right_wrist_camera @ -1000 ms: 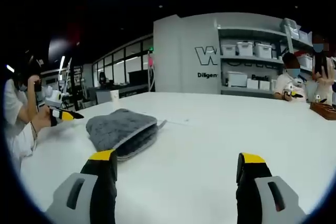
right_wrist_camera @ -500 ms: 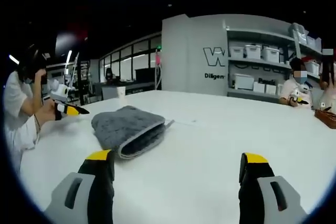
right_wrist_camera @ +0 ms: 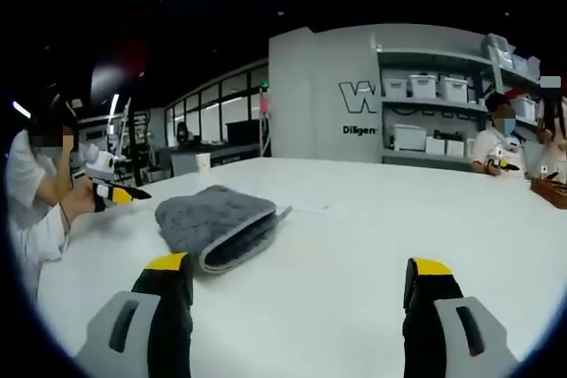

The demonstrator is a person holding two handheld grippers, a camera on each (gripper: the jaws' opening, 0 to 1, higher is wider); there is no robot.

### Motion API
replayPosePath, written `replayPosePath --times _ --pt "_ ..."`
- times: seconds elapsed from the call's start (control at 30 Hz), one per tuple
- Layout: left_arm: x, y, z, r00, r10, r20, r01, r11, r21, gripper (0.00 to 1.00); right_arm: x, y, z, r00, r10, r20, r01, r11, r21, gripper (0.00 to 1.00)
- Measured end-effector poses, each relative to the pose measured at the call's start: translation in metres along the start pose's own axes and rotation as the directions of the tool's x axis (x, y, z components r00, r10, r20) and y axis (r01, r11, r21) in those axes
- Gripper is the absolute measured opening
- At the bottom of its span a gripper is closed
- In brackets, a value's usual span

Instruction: Open the folded towel by lifting each exposed corner and separating the folded layers until the towel lies flat within the target outline without major curled edges

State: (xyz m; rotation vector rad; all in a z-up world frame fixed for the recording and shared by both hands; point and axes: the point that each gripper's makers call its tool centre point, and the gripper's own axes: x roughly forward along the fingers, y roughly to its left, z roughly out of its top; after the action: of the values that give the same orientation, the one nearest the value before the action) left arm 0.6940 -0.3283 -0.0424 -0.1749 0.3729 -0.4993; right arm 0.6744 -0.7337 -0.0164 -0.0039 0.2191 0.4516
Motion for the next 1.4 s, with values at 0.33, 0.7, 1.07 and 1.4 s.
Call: replayPosePath --times 0.33,0.7,1.07,1.4 --pt "-0.003 0.011 0.013 0.998 0.050 0.046 -0.051 0.999 0.005 0.99 0.001 -0.003 0.003 1.000 0.015 0.013 -0.015 1.000 0.008 1.00" --pt "0.019 -0.007 0.037 0.999 0.032 0.038 -0.032 0.999 0.003 0.94 -0.004 0.001 0.012 0.998 0.047 0.049 -0.048 0.998 0.030 1.00" --pt "0.064 -0.025 0.056 1.000 0.018 0.019 -0.017 1.000 -0.011 0.84 -0.003 0.002 0.011 0.997 0.061 0.052 -0.063 0.997 0.047 1.00" --pt "0.103 -0.032 0.054 0.999 0.023 -0.032 -0.023 1.000 0.020 0.67 -0.005 0.002 0.018 0.995 0.062 0.078 -0.066 0.996 0.057 1.00"
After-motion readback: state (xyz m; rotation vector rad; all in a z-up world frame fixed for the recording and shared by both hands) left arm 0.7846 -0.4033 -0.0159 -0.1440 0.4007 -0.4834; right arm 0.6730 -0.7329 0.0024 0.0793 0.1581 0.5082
